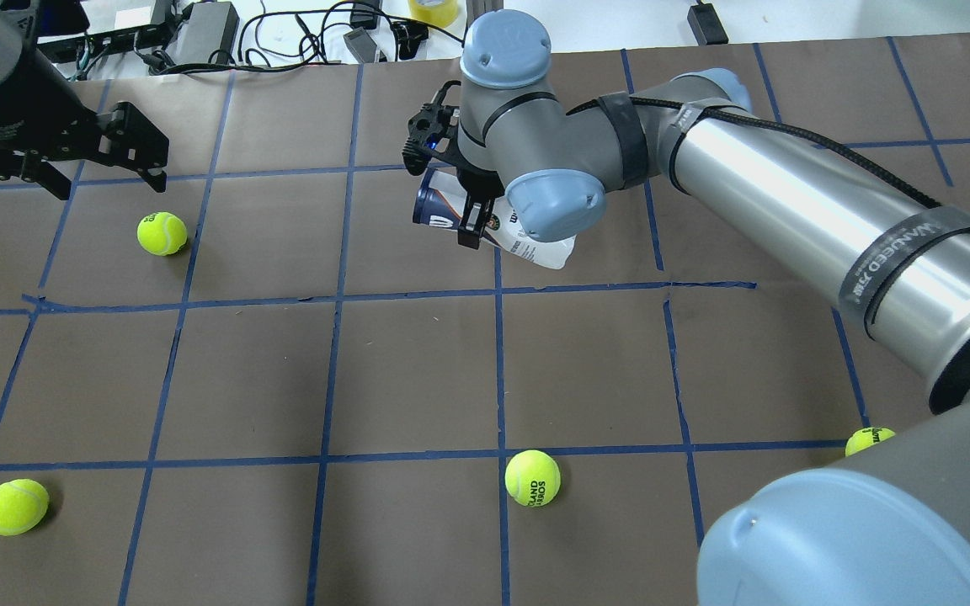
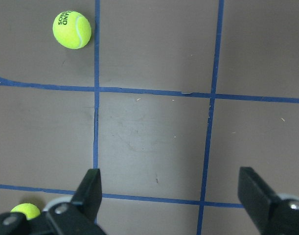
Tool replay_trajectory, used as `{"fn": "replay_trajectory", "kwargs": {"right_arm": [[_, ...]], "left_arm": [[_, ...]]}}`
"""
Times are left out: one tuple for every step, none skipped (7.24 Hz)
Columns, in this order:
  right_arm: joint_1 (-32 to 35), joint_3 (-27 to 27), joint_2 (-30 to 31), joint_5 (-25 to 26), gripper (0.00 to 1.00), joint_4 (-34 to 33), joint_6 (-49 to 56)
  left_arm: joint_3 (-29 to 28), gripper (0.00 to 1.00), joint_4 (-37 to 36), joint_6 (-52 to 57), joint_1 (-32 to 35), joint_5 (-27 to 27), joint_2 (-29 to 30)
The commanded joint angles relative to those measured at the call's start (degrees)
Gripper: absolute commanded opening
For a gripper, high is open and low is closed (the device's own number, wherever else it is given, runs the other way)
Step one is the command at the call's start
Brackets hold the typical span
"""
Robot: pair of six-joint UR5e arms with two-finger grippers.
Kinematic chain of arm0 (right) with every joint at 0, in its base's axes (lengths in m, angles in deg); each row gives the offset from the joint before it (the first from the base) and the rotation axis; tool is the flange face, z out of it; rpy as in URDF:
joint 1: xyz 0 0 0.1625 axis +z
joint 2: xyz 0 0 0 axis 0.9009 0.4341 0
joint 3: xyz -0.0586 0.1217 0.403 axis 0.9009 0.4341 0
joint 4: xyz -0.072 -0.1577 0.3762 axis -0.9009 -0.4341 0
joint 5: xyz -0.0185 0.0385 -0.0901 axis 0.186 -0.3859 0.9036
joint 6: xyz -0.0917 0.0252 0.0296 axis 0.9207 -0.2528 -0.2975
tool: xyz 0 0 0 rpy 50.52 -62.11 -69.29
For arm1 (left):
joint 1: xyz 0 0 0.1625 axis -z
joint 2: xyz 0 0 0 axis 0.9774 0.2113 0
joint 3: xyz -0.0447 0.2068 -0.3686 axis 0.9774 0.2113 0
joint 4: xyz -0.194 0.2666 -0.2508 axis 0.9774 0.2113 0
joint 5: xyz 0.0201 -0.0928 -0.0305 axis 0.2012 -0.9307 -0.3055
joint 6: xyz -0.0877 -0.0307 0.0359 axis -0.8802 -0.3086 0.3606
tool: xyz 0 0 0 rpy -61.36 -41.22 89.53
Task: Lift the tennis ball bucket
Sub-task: 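Lift the Wilson can with the right gripper and carry it toward the table center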
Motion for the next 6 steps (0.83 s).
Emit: {"fn": "replay_trajectory", "kwargs": {"right_arm": [[3.58, 0.03, -1.18, 0.04, 0.53, -1.90, 1.04], [6.21, 0.29, -3.62, 0.12, 0.55, -5.83, 1.48], [8.41, 0.90, -5.48, 1.52, 0.56, -6.91, 1.65], [8.43, 0.82, -5.84, 1.88, 0.56, -6.75, 1.74], [8.43, 0.82, -6.72, 1.97, 0.63, -8.23, 1.74], [8.26, 0.82, -7.25, 1.80, 0.67, -8.68, 1.74]], "left_arm": [[-0.64, 1.00, -0.13, 2.18, -0.25, 0.13, 0.14], [-0.91, 1.00, -0.13, 2.37, -0.26, 0.13, 0.14], [-0.82, 1.00, -0.13, 2.29, -0.17, -0.05, 0.14], [-0.82, 1.00, -0.13, 2.29, -0.17, -0.22, 0.14], [-0.82, 1.00, -0.13, 2.29, -0.08, -0.23, 0.14], [-0.73, 1.00, -0.13, 2.38, -0.08, -0.31, 0.14]]}}
